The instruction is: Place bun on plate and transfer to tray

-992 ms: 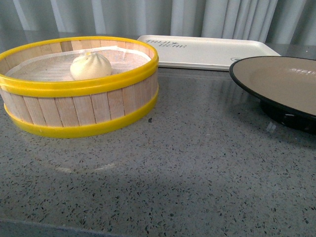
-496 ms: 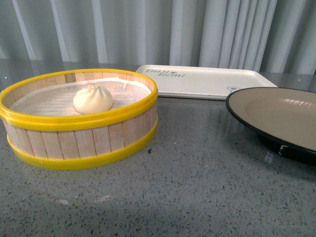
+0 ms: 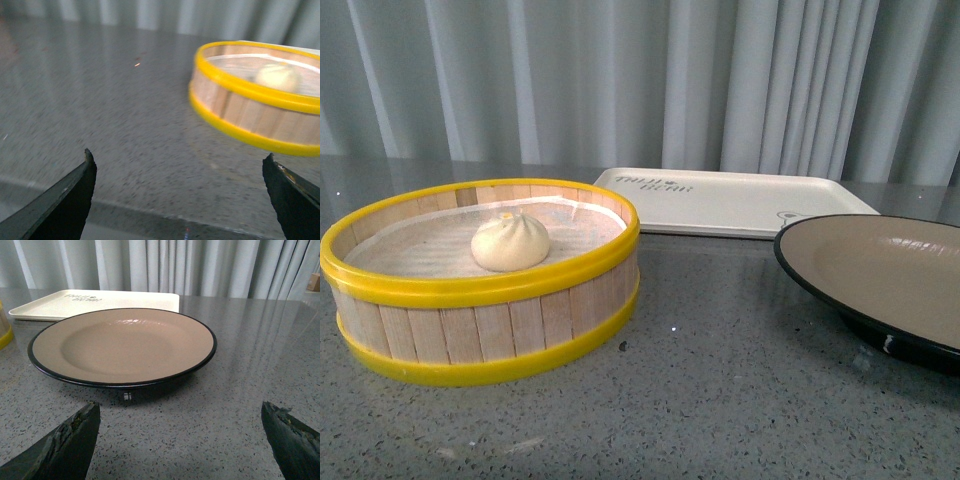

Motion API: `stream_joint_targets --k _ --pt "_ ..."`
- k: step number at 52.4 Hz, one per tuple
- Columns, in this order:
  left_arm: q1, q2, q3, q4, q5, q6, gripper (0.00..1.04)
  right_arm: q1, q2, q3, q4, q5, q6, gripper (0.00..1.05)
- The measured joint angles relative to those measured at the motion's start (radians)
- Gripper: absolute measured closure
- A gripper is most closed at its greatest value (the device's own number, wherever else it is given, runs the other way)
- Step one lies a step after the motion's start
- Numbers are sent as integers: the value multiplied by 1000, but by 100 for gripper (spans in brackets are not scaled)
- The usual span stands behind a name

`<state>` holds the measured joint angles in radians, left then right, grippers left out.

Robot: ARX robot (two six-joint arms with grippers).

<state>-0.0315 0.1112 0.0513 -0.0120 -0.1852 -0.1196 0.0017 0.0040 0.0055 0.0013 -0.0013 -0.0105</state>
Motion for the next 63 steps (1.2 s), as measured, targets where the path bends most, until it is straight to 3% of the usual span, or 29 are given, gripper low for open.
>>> stream_joint_targets --k 2,17,21,28,36,43,47,63 --pt "15 96 12 69 -1 -37 7 0 0 0 0 0 0 8" --pt "196 675 220 629 321 -126 7 0 0 0 0 0 0 8" --pt "217 806 290 726 394 -126 7 0 0 0 0 0 0 8" --pt "230 972 439 758 528 -118 7 0 0 0 0 0 0 8" --pt "223 1096 629 632 645 -68 7 0 0 0 0 0 0 8" --pt "183 1225 889 323 757 -8 7 0 0 0 0 0 0 8" --pt "150 1259 970 220 807 -7 7 0 0 0 0 0 0 8" --pt "-3 1340 1128 -100 772 92 7 0 0 0 0 0 0 8"
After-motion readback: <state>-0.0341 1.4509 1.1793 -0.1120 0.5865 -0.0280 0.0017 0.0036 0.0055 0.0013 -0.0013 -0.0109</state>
